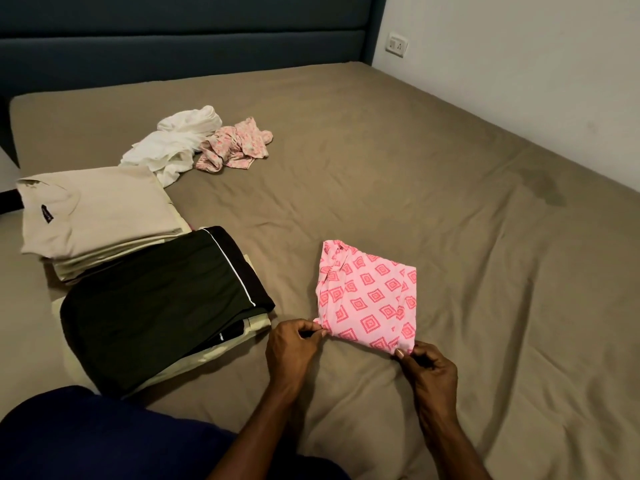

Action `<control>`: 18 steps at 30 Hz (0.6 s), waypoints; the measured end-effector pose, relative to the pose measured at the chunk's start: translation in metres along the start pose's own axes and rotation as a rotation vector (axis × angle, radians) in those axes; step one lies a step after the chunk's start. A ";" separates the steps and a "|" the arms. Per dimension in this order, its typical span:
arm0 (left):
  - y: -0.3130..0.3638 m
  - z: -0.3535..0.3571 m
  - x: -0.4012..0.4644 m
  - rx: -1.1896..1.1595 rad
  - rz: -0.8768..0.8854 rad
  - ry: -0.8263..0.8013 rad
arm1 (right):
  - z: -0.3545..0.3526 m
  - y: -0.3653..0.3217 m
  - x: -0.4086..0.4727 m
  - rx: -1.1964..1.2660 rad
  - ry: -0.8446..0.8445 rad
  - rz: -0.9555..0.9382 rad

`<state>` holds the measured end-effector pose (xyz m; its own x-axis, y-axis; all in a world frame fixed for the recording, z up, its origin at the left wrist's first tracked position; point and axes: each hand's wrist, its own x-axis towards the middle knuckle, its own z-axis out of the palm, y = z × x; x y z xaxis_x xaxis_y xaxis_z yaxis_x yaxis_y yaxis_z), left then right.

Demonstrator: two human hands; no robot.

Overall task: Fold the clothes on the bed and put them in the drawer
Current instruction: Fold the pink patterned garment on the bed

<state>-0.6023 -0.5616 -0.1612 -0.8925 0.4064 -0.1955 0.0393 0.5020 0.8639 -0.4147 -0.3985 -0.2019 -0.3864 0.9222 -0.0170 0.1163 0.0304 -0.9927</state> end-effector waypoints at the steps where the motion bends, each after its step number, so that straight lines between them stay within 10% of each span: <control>1: 0.000 0.000 0.000 -0.001 0.000 0.000 | 0.000 -0.001 0.000 -0.003 0.000 -0.005; 18: -0.004 -0.016 0.002 -0.055 -0.023 0.117 | -0.005 0.007 0.003 0.102 -0.032 0.126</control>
<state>-0.6117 -0.5748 -0.1574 -0.9393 0.3018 -0.1631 -0.0037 0.4665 0.8845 -0.4107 -0.3938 -0.2084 -0.4038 0.9034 -0.1445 0.0729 -0.1256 -0.9894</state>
